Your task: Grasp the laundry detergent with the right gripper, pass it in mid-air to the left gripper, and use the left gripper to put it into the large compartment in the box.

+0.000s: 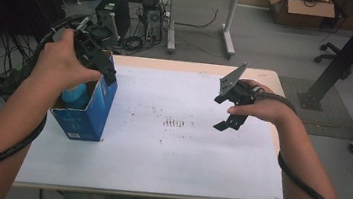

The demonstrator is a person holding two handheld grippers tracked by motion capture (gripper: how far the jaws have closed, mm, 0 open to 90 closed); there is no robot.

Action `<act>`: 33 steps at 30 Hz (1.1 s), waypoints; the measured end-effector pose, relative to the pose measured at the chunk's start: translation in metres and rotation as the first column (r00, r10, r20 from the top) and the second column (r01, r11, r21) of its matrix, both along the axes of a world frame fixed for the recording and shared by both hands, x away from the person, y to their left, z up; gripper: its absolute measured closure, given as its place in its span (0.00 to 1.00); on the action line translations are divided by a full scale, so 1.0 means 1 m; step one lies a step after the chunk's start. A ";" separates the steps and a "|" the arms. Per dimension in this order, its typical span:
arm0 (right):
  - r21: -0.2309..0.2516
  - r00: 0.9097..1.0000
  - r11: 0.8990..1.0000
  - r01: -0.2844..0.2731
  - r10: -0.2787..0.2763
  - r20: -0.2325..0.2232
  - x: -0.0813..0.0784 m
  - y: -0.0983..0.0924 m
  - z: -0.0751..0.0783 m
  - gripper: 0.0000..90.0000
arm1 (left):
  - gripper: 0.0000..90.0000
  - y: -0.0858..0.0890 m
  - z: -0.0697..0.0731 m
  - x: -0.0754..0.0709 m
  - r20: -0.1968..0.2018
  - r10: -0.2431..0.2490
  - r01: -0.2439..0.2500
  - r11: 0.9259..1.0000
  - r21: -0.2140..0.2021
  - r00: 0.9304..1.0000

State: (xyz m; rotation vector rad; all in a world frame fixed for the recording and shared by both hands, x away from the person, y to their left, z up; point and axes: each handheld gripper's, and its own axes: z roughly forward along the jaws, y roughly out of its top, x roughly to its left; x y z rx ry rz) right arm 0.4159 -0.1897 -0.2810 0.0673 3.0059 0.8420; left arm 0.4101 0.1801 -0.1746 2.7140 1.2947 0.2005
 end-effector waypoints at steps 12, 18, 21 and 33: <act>-0.035 1.000 0.999 -0.008 0.009 0.014 0.002 0.003 0.012 0.03 | 0.00 -0.039 0.011 -0.005 -0.046 -0.359 0.358 0.933 -0.029 0.932; -0.057 1.000 0.998 -0.019 0.020 0.014 0.002 0.008 0.014 0.03 | 0.00 -0.057 0.001 -0.007 -0.083 -0.476 0.474 0.879 -0.046 0.875; -0.071 1.000 0.997 -0.023 0.024 0.014 0.002 0.009 0.014 0.04 | 0.00 -0.065 -0.005 -0.007 -0.097 -0.529 0.528 0.848 -0.037 0.843; -0.120 1.000 0.992 -0.023 0.023 -0.001 0.001 0.011 0.013 0.03 | 0.00 -0.082 -0.023 -0.008 -0.151 -0.676 0.681 0.732 -0.026 0.721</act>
